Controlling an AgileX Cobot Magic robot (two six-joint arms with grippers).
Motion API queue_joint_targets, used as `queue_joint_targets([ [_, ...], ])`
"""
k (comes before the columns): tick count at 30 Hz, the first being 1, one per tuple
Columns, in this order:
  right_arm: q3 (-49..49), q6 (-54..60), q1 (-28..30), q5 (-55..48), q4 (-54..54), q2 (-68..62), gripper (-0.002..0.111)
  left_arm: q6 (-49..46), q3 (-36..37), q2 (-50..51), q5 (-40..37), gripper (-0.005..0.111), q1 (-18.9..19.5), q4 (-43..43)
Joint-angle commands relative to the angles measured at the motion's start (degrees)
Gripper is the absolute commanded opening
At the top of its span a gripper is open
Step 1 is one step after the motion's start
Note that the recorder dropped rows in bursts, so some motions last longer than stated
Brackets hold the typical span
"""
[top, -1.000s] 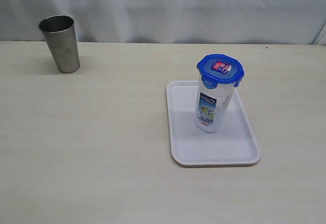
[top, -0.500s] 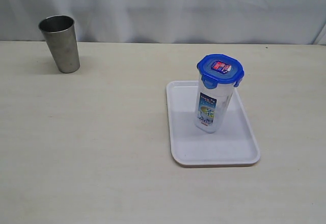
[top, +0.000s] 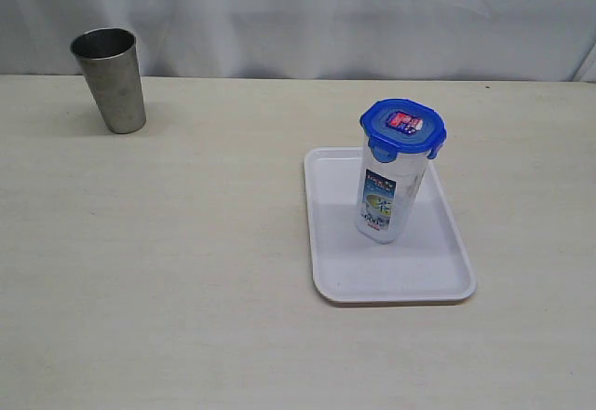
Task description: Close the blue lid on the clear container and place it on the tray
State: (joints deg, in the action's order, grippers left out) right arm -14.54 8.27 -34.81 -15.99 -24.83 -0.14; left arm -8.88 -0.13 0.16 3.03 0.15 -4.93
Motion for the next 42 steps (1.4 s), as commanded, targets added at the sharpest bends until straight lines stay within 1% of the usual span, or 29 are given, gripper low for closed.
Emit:
queue_joint_targets([
  [1,0.2,-0.1,0.1,0.3,0.0,0.1,0.005,-0.3,0.1,-0.2,-2.0,0.0,0.6,-0.4],
  [2,0.2,-0.1,0.1,0.3,0.0,0.1,0.005,-0.3,0.1,-0.2,-2.6,0.0,0.6,-0.4],
  [7,0.2,-0.1,0.1,0.3,0.0,0.1,0.005,-0.1,0.1,-0.2,-10.4,0.0,0.6,0.1],
  [9,0.2,-0.1,0.1,0.3,0.0,0.1,0.005,0.4,0.1,-0.2,-13.4,0.0,0.6,1.5],
  [13,0.2,-0.1,0.1,0.3,0.0,0.1,0.005,6.6,0.1,-0.2,-19.6,0.0,0.6,7.6],
  [14,0.2,-0.1,0.1,0.3,0.0,0.1,0.005,7.5,0.1,-0.2,-20.8,0.0,0.6,7.8],
  [42,0.2,-0.1,0.1,0.3,0.0,0.1,0.005,7.4,0.1,-0.2,-20.7,0.0,0.6,7.3],
])
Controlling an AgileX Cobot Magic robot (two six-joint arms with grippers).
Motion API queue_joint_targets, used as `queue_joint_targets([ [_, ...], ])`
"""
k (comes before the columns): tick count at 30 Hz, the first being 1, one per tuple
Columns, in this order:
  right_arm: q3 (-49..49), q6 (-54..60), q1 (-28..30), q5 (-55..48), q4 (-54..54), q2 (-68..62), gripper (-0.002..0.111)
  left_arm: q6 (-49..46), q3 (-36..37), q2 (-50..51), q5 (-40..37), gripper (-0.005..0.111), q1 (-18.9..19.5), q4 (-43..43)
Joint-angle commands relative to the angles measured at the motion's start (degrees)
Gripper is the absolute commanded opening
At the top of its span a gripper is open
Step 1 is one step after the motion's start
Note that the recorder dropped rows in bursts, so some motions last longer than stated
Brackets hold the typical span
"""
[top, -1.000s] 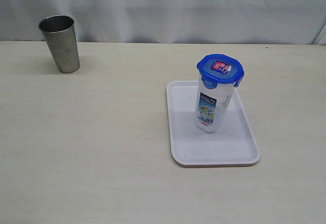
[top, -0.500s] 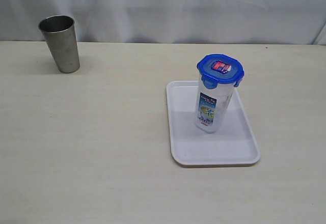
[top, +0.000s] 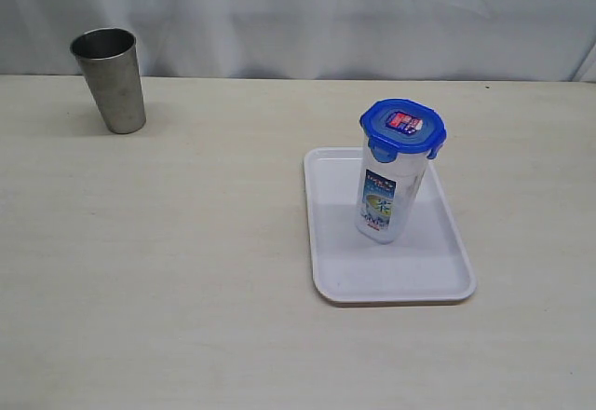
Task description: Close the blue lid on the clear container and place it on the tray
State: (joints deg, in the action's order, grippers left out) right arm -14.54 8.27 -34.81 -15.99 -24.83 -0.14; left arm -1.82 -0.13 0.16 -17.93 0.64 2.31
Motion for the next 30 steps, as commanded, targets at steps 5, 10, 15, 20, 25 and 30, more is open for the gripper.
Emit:
queue_joint_targets([
  [5,0.2,-0.1,0.1,0.3,0.0,0.1,0.005,0.3,0.1,-0.2,0.3,0.0,0.1,0.1],
  [10,0.2,-0.1,0.1,0.3,0.0,0.1,0.005,0.3,0.1,-0.2,0.3,0.0,0.1,0.1],
  [15,0.2,-0.1,0.1,0.3,0.0,0.1,0.005,0.3,0.1,-0.2,0.3,0.0,0.1,0.1],
  [20,0.2,0.0,0.0,0.3,0.2,0.1,0.005,0.3,0.1,-0.2,0.3,0.0,0.1,0.1],
  [25,0.2,0.0,3.0,3.6,9.0,0.1,0.005,0.3,0.1,-0.2,0.3,0.0,0.1,0.1],
  [30,5.8,0.0,10.6,20.6,20.2,0.1,0.005,0.3,0.1,-0.2,0.3,0.0,0.1,0.1],
])
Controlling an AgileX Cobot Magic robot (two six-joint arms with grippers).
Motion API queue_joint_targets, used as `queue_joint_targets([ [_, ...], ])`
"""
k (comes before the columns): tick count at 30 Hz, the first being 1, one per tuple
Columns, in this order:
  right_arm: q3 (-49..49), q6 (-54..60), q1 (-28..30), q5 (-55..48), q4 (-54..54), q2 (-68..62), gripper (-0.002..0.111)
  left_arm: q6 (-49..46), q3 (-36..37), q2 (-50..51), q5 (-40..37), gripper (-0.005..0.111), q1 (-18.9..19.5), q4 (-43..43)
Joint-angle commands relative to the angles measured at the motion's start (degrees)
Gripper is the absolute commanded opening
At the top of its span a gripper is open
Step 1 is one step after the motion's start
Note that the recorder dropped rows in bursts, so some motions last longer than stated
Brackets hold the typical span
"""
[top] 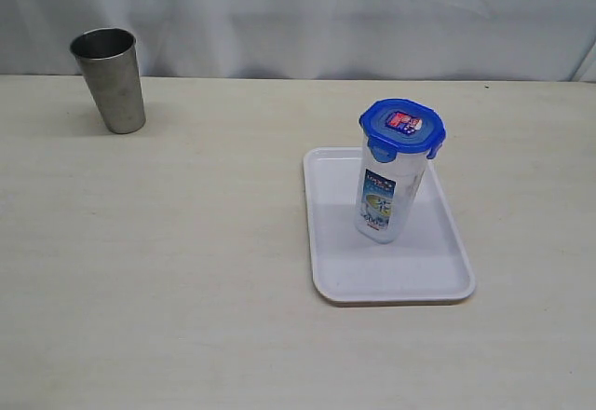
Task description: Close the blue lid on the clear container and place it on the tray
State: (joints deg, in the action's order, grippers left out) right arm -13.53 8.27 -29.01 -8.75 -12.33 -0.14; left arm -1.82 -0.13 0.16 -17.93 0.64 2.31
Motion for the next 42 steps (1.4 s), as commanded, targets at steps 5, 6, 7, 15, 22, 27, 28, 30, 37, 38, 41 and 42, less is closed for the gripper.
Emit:
queue_joint_targets([
  [5,13.5,0.0,17.4,29.4,8.7,0.1,0.005,0.3,0.1,-0.2,0.3,0.0,0.1,0.1],
  [6,13.5,0.0,20.6,29.3,8.7,0.1,0.005,0.3,0.1,-0.2,0.3,0.0,0.1,0.1],
  [7,13.5,0.0,23.1,29.1,8.7,0.1,0.005,0.3,0.1,-0.2,0.3,0.0,0.1,0.1],
  [15,13.5,2.0,29.4,23.9,8.9,0.1,0.005,0.3,0.1,-0.2,0.3,0.0,0.1,0.1],
  [22,13.5,1.1,29.4,10.3,13.0,0.1,0.005,0.3,0.1,-0.2,0.3,0.0,0.1,0.1],
  [27,13.5,-1.8,29.4,-1.0,15.8,0.1,0.005,0.3,0.1,-0.2,0.3,0.0,0.1,0.1],
  [28,13.5,-2.1,29.4,-2.7,15.8,0.1,0.005,0.3,0.1,-0.2,0.3,0.0,0.1,0.1],
  [30,13.5,-4.1,29.4,-4.8,15.8,0.1,0.005,0.3,0.1,-0.2,0.3,0.0,0.1,0.1],
  [37,13.5,-6.1,29.4,-11.0,15.8,0.1,0.004,0.3,0.1,-0.2,0.3,0.0,0.1,0.1],
  [38,13.5,-6.1,29.4,-11.0,15.8,0.1,0.004,0.3,0.1,-0.2,0.3,0.0,0.1,0.1],
  [41,13.5,-6.1,29.4,-11.0,15.8,0.1,0.004,0.3,0.1,-0.2,0.3,0.0,0.1,0.1],
  [42,13.5,-6.1,29.4,-11.0,15.8,0.1,0.004,0.3,0.1,-0.2,0.3,0.0,0.1,0.1],
])
